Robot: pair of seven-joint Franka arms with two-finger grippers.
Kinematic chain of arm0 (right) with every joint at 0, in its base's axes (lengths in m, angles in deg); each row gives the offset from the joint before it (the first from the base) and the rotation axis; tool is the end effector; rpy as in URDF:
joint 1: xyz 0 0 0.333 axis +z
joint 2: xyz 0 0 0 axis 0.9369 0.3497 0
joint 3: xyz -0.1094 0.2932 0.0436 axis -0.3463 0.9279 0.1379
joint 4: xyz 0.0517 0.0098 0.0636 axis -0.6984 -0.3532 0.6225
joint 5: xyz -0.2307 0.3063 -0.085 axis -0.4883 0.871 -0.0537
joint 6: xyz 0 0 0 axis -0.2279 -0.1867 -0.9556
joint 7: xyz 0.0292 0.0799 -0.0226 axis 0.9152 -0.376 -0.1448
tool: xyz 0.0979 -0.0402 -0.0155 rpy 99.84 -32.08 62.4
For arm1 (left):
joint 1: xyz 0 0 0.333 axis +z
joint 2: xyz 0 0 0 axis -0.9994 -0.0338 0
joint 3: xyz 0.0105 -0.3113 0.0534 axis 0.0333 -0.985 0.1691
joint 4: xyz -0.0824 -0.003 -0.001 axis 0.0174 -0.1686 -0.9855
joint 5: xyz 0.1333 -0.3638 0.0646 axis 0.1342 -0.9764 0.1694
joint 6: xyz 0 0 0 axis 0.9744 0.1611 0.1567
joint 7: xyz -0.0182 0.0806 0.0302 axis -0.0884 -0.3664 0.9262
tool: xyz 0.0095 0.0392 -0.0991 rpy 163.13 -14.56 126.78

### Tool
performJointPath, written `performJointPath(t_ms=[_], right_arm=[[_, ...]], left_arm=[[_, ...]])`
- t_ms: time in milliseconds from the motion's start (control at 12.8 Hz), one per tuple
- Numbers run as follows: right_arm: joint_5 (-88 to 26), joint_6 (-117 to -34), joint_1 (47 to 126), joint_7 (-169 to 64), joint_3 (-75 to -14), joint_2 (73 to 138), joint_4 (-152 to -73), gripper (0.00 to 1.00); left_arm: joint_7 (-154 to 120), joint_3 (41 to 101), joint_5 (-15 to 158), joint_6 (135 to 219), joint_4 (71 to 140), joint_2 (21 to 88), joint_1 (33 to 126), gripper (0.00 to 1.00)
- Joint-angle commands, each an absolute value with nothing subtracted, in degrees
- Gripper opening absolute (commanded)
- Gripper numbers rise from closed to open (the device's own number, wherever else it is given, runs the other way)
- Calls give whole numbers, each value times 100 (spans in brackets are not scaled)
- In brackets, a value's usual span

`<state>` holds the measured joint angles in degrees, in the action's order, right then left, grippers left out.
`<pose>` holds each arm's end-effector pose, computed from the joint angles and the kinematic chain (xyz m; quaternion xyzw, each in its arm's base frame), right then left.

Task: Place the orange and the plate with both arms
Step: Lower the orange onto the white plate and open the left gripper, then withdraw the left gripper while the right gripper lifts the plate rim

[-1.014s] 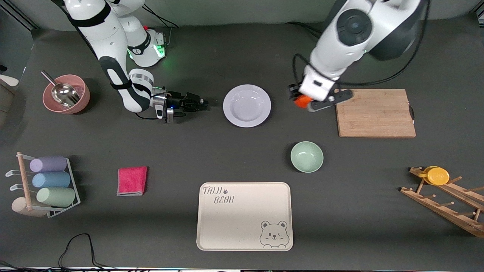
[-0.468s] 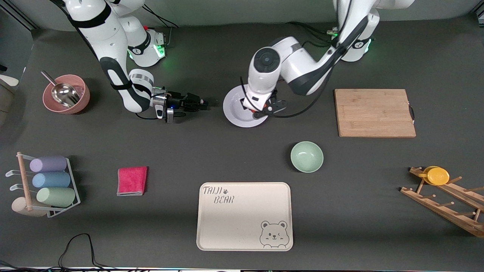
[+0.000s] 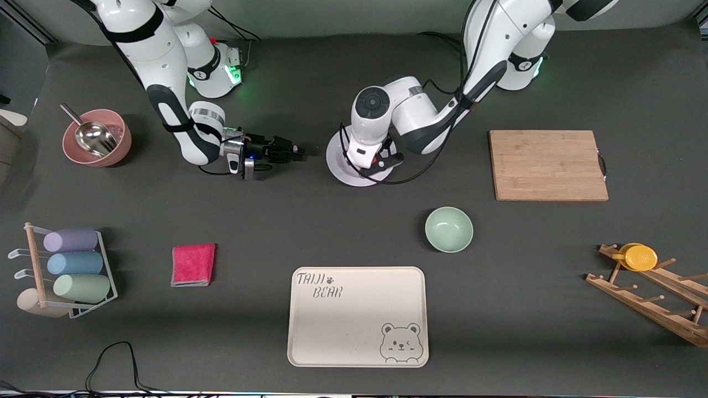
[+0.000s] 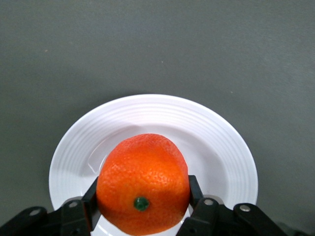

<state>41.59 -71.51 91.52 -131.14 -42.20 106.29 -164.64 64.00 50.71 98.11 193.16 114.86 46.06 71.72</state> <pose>0.3178 0.1705 0.0927 -0.8229 0.0249 -0.0115 0.5675 0.3814 -0.4958 0.2411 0.9741 0.2148 -0.0696 0.0144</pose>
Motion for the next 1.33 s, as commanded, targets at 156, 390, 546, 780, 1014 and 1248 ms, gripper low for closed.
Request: performJointPath(t_ms=[156,390,546,780,1014,1248], right_arm=[[4323,-7141,9159,-13293,-4193,10783,-16420,47],[4323,-7132,9168,-13292,-4193,10800,-16420,47],[4323,-7132,9159,-13292,-4193,10809,-16420,47],[4341,-7132,9168,-13292,-4184,10818,-16411,47],[4690,-7167,9177,-13292,-4018,10853,-16376,47],[5061,-7298,9177,-13284,-3719,10879,-16271,47]], left_arm=[[6981,5136,10389,19498,11496,4441,7092,0],[7097,5136,10470,19569,11488,4344,7092,100],[7166,5127,10470,19534,11488,4370,7092,100],[7211,5127,10461,19438,11461,4423,7119,100],[6975,5127,10470,18816,11269,4694,7294,100],[6308,5074,10391,18051,10856,4801,7671,100]])
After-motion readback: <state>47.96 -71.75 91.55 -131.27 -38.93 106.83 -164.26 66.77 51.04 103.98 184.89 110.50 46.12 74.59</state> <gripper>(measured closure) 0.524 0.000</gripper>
